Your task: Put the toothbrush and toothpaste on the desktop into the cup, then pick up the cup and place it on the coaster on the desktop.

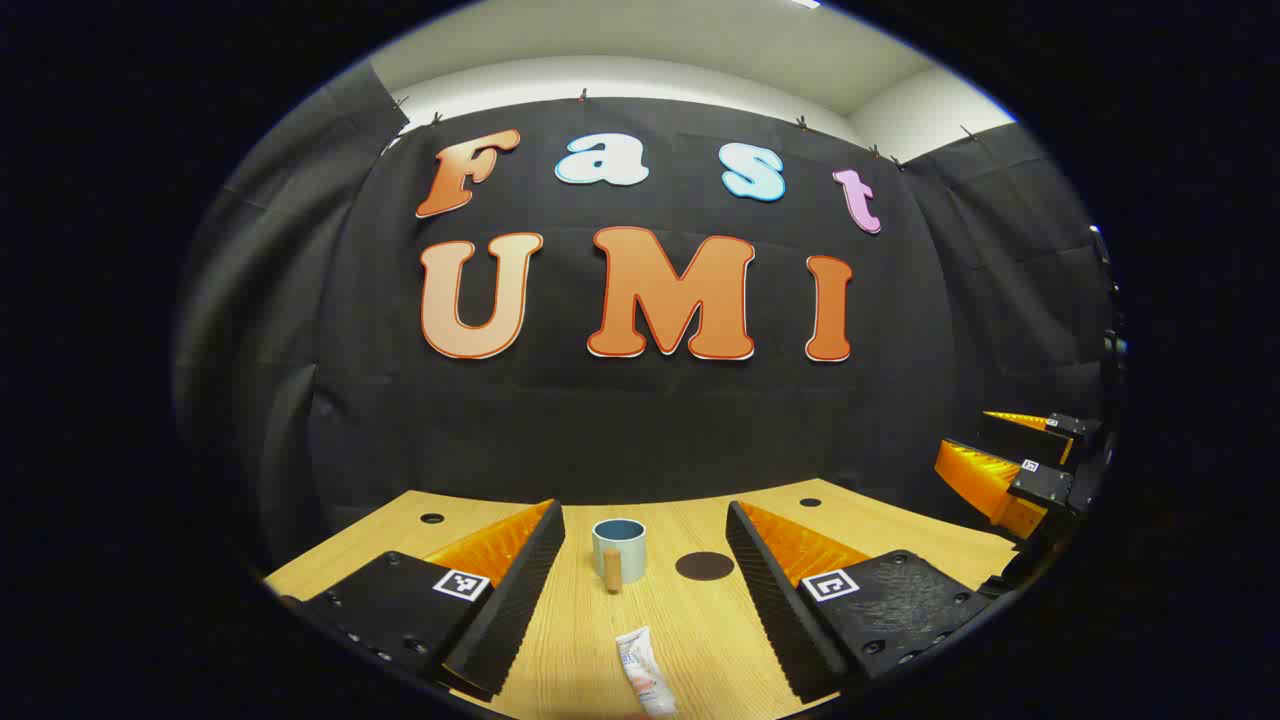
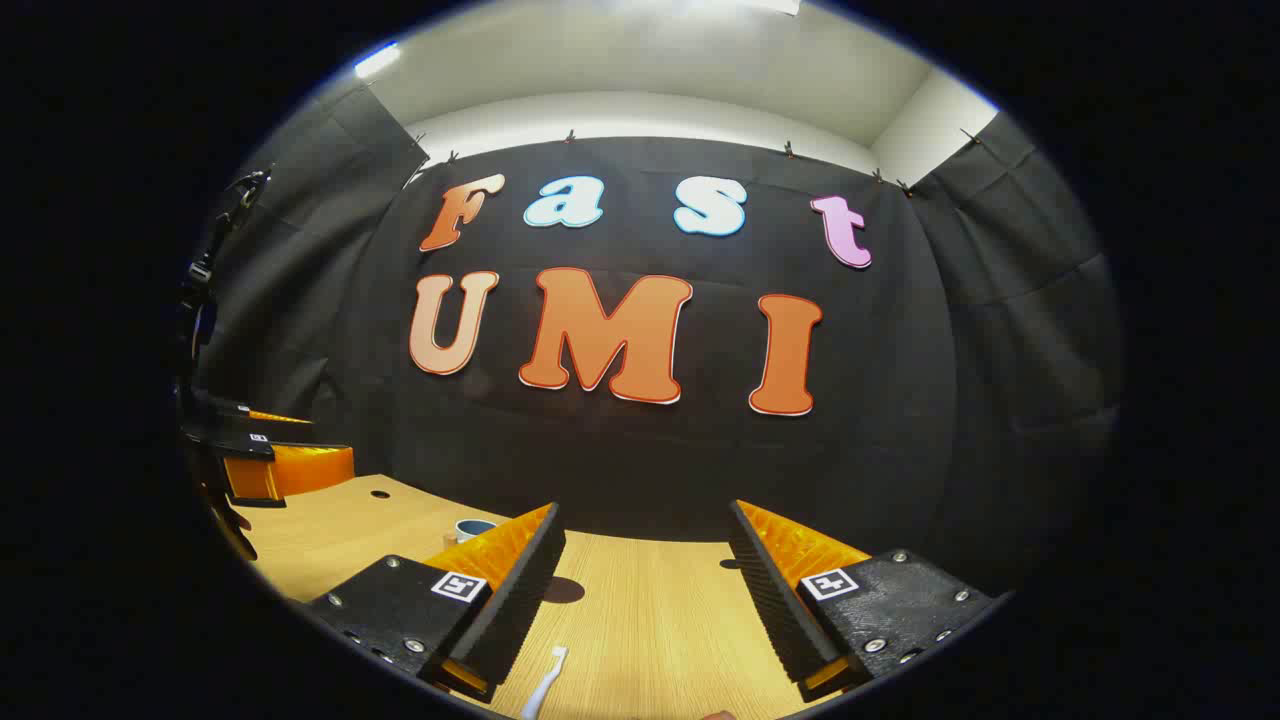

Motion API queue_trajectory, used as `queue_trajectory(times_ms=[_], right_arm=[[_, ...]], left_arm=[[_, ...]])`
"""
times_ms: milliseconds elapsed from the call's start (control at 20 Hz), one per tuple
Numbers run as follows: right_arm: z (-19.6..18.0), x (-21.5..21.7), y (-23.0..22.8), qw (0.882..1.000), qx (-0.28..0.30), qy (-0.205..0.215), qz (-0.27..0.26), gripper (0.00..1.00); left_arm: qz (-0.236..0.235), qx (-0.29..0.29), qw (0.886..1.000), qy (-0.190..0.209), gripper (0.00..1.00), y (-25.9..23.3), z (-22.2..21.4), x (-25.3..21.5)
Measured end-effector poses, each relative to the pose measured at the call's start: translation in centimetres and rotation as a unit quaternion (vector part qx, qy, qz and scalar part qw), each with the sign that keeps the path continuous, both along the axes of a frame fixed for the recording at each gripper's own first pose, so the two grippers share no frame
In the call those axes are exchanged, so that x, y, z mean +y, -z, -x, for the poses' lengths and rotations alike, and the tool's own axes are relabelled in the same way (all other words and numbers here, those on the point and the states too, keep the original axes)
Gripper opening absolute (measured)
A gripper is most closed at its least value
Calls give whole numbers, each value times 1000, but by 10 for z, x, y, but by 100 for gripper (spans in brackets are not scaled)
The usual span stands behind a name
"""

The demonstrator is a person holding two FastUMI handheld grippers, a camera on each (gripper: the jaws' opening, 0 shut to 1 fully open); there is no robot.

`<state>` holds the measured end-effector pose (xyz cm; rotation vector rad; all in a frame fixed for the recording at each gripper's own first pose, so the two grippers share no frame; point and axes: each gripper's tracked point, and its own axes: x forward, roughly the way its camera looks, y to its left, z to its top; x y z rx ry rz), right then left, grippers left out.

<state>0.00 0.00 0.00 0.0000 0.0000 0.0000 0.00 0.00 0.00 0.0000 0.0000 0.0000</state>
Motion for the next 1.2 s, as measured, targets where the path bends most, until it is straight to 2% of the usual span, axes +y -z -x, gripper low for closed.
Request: queue_trajectory(times_ms=[50, 100, 300, 550, 600, 800, 850, 900, 950, 1200], right_arm=[[-3, 1, -5, 1000, -1, 1, 1, 98], [-6, 2, -7, 1000, -2, -1, 1, 98], [-15, 13, -6, 1000, 5, -15, -12, 98], [-23, 12, 13, 999, 34, -23, -13, 98], [-24, 11, 14, 999, 37, -21, -12, 96], [-28, 10, 16, 999, 31, -29, -10, 100], [-29, 7, 21, 999, 39, -25, -16, 99], [-28, 12, 26, 998, 45, -38, -22, 96], [-27, 18, 33, 997, 60, -48, -26, 99], [-25, 31, 47, 990, 119, -71, -29, 98]], left_arm=[[3, 4, 1000, 1, 100, -2, -3, 2], [8, 10, 1000, 3, 97, -5, -7, 3], [33, 25, 999, 9, 97, -17, -19, 7], [21, 7, 1000, -2, 97, -44, -24, 10], [24, 4, 1000, -1, 97, -47, -24, 7], [35, 18, 999, 12, 97, -39, -31, -2], [33, 22, 999, 10, 98, -36, -31, -2], [32, 27, 999, 9, 98, -34, -31, -1], [33, 31, 999, 9, 98, -31, -30, -2], [48, 69, 996, -2, 97, -16, -30, 11]])
